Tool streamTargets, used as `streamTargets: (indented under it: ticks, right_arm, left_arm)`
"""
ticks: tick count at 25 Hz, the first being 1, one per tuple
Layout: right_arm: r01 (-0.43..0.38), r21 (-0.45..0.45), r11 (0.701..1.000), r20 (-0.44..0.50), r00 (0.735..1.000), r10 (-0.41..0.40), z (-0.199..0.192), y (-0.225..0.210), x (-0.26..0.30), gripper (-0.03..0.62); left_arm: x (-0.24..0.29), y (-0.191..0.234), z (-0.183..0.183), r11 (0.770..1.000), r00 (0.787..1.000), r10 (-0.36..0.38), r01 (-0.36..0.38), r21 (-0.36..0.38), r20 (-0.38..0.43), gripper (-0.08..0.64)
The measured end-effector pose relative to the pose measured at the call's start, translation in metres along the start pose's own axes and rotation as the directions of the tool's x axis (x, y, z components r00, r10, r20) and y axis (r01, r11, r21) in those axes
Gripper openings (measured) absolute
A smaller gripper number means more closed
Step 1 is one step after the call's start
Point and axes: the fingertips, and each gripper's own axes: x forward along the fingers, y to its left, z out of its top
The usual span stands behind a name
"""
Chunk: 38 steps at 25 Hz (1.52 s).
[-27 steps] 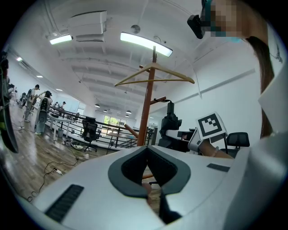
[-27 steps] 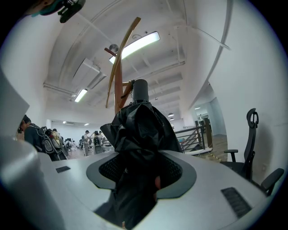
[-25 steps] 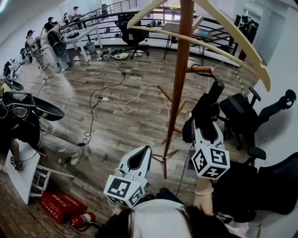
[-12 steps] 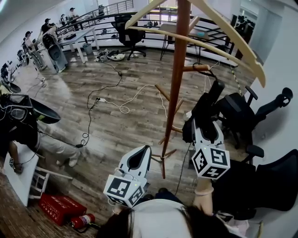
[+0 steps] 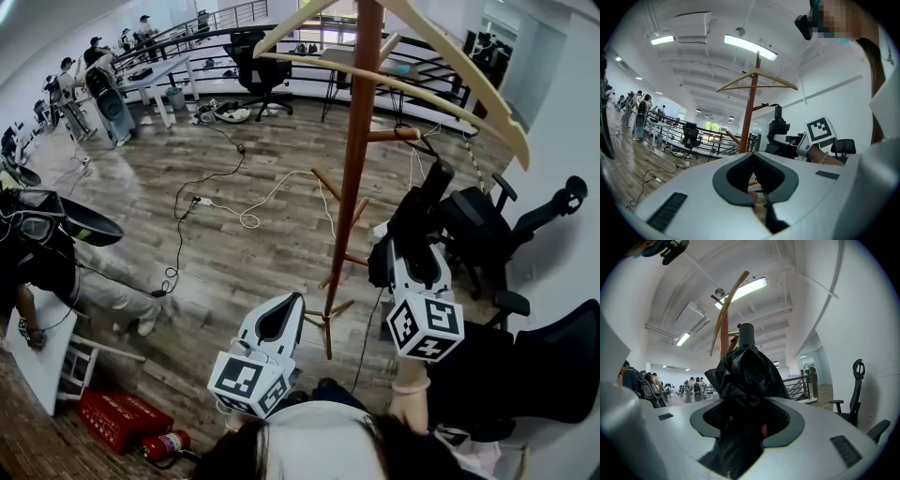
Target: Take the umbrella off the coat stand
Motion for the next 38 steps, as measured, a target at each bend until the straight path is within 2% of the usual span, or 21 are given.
streamTargets:
  ticks: [25,38]
  right_arm:
    - [0.015,0.002,1.000,0.009,1.000,-0.015,-0.001,-0.001,-0.027,0.229]
    - [0.037,0.001,0.999,0.001,0.999,-0.037,-0.005,0.003,-0.051,0.229]
  left_arm:
    - [-0.015,-0.016,-0.001,0.999,0.999,-0.033,0.033,0.016,-0.003,0.009]
    - [-0.025,-0.027,-0.005,0.997,0.997,-0.075,0.075,0.012,-0.018,0.009]
